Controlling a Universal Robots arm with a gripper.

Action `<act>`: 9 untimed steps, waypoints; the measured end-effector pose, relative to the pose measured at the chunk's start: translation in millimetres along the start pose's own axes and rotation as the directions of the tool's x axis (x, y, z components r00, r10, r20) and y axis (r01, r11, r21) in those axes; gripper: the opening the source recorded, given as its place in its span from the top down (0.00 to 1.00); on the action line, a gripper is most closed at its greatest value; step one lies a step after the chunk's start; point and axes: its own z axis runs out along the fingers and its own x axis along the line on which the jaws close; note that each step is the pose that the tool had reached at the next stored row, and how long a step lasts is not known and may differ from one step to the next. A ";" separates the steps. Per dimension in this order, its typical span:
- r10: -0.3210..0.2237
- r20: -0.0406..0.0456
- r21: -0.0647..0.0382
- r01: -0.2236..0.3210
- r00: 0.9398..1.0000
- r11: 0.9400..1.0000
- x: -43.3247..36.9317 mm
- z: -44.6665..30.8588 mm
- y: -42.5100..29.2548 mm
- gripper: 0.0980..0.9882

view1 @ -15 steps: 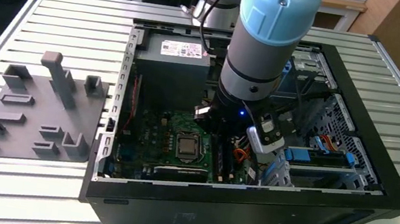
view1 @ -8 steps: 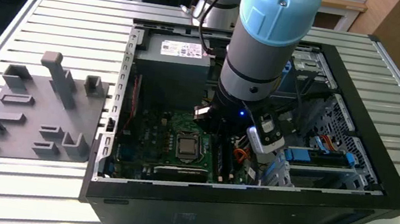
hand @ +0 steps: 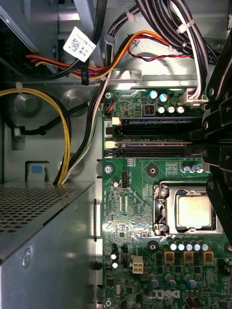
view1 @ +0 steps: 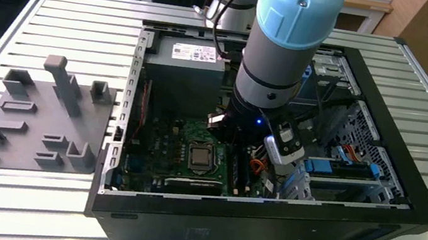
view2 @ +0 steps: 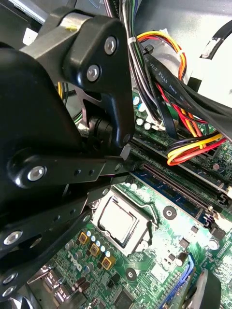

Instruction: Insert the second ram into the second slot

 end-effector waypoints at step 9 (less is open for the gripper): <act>0.000 0.000 0.014 0.000 1.000 1.000 0.0 -3.2 0.2 0.96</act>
